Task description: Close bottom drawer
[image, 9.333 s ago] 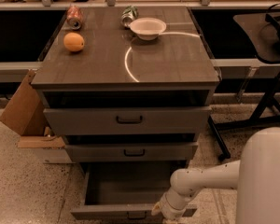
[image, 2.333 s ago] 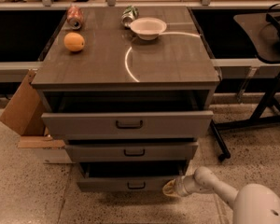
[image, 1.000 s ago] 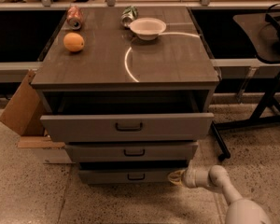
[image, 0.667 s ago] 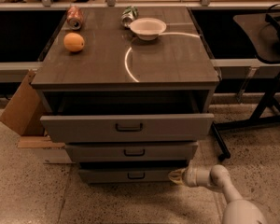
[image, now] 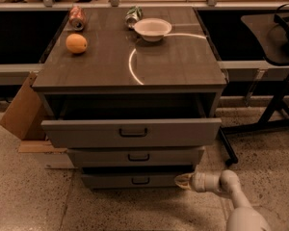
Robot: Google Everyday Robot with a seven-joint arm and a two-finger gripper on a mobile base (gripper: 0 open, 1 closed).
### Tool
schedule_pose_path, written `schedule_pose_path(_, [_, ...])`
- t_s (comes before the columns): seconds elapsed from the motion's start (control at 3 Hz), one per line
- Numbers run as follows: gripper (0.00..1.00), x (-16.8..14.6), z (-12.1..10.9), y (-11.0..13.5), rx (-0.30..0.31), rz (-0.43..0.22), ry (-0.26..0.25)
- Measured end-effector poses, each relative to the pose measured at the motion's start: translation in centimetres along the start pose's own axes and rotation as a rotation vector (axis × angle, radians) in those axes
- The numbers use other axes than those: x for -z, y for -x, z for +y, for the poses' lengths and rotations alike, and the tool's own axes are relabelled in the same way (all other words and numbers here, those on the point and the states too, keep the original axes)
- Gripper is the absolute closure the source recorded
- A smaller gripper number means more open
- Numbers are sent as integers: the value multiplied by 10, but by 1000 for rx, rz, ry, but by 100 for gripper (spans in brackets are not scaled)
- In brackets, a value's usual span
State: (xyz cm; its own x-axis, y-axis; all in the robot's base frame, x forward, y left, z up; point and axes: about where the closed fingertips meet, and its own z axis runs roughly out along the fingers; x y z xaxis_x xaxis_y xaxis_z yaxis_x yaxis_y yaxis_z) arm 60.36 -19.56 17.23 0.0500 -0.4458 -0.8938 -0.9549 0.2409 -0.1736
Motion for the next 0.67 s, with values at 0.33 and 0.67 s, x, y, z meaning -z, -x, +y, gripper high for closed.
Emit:
schedule_pose_path(0.33, [100, 12, 10, 14, 37, -57, 28])
schedule_pose_path(0.67, [100, 22, 23, 31, 100, -113, 73])
